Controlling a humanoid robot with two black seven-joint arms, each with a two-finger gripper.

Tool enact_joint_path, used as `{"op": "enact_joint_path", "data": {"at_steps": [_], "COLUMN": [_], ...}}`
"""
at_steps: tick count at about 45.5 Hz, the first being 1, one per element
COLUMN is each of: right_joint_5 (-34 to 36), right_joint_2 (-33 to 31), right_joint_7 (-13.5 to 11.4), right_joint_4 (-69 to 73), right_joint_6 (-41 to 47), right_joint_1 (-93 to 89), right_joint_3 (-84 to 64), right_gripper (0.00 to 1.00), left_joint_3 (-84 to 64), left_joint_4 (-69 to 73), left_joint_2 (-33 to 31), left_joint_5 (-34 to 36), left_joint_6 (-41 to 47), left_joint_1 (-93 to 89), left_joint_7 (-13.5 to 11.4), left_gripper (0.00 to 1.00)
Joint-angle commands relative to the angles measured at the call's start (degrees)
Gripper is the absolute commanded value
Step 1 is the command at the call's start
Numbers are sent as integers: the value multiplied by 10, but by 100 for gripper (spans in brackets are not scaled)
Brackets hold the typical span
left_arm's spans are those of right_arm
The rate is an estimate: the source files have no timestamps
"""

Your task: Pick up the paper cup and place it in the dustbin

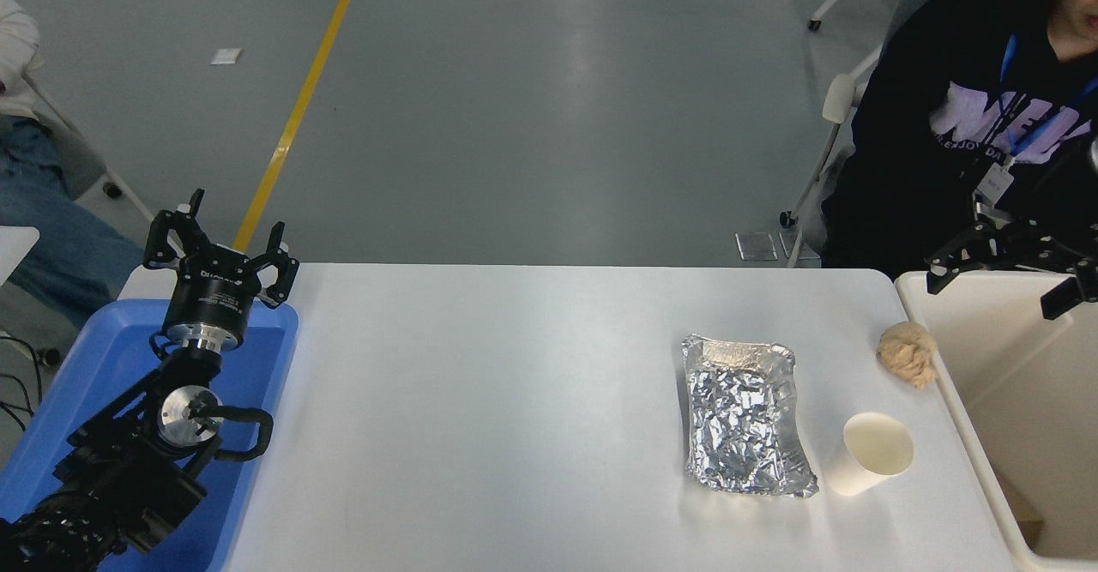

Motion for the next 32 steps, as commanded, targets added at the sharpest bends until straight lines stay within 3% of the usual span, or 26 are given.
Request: {"op": "enact_joint_path", "data": {"at_steps": [1,7,32], "right_joint_5": [1,1,1], "right_joint_2": [-58,-56,-21], "right_joint_7": [0,0,-1], "right_joint_4": [-25,-25,-28], "right_joint_6": [-46,-126,-301], "right_joint_1": [-107,-155,-327], "right_joint_3": [44,59,119], "right_gripper": [100,100,100], "left_joint_3": [0,0,0], "left_joint_4": [0,0,0], "left_joint_2": [0,0,0], "left_joint_5": [0,0,0], "left_joint_6": [0,0,0], "left_joint_1": [0,0,0], "left_joint_7": [0,-1,0], "left_gripper": [99,99,99]}}
